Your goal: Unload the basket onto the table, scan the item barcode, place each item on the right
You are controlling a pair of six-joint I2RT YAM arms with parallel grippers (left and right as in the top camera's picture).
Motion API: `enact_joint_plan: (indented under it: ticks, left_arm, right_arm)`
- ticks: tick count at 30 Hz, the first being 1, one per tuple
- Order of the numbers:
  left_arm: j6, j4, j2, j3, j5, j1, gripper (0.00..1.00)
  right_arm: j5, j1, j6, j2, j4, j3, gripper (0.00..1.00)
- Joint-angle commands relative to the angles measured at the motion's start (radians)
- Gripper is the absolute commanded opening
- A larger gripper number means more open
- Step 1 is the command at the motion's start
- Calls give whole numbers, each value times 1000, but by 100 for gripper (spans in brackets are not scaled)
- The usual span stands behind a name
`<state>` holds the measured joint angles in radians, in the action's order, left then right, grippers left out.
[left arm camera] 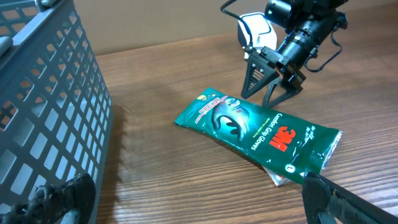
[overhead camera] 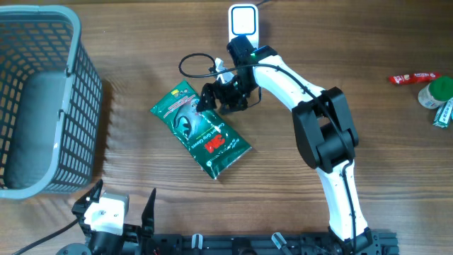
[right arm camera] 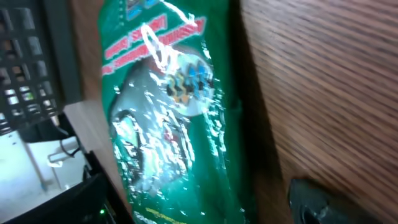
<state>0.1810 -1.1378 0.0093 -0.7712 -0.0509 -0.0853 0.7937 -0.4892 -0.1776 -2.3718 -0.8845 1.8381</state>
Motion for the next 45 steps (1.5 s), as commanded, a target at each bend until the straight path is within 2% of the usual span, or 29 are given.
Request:
enact_joint_plan:
  ticks: [1, 6, 10, 13, 15, 18, 21, 25, 29, 33, 38, 40, 41, 42, 43, 44, 45]
  left_arm:
    - [-3, 3, -2, 1, -12, -5, 100]
    - [-3, 3, -2, 1, -12, -5, 100]
    - [-3, 3, -2, 1, -12, -5, 100]
    - [-3, 3, -2, 1, -12, -5, 100]
    - [-3, 3, -2, 1, -12, -5, 100]
    - [-3, 3, -2, 1, -12, -5, 100]
    - [-3, 3, -2, 1, -12, -5, 100]
    - [-3, 3, -2, 1, -12, -5, 100]
    - [-3, 3, -2, 1, -12, -5, 100]
    - [-3, 3, -2, 1, -12, -5, 100]
    - [-3, 3, -2, 1, -12, -5, 100]
    - [-3, 3, -2, 1, -12, -5, 100]
    - [-3, 3, -2, 1, -12, -5, 100]
    - [-3, 3, -2, 1, -12, -5, 100]
    - [-3, 3, -2, 1, -12, -5, 100]
    - [-3, 3, -2, 1, -12, -5, 100]
    - [-3, 3, -2, 1, -12, -5, 100]
  right_arm:
    - [96, -19, 17, -41, 10, -4, 89]
    - [95, -61, 16, -112, 18, -4, 82]
    - [107, -60, -17, -176, 42, -4, 67]
    - [128, -63, 11, -185, 60, -4, 57]
    - [115, -66, 31, -185, 58, -4, 44]
    - [109, -63, 72, -184, 65, -3, 4]
    - [101, -43, 71, -182, 29, 23, 5]
    - [-79, -6, 112, -130, -158, 111, 5]
    - [-242, 1, 137, 43, -272, 138, 5]
    - [-515, -4, 94, 256, -348, 138, 5]
    - [-1081, -5, -142, 479, -454, 137, 5]
    - [-1234, -5, -235, 518, -503, 137, 5]
    - [-1318, -5, -326, 536, -548, 137, 5]
    - [-1365, -5, -424, 546, -592, 137, 5]
    - [-1400, -5, -620, 553, -685, 137, 5]
    - [-1381, -5, -736, 552, -725, 133, 5]
    - [-1308, -5, -750, 552, -724, 123, 5]
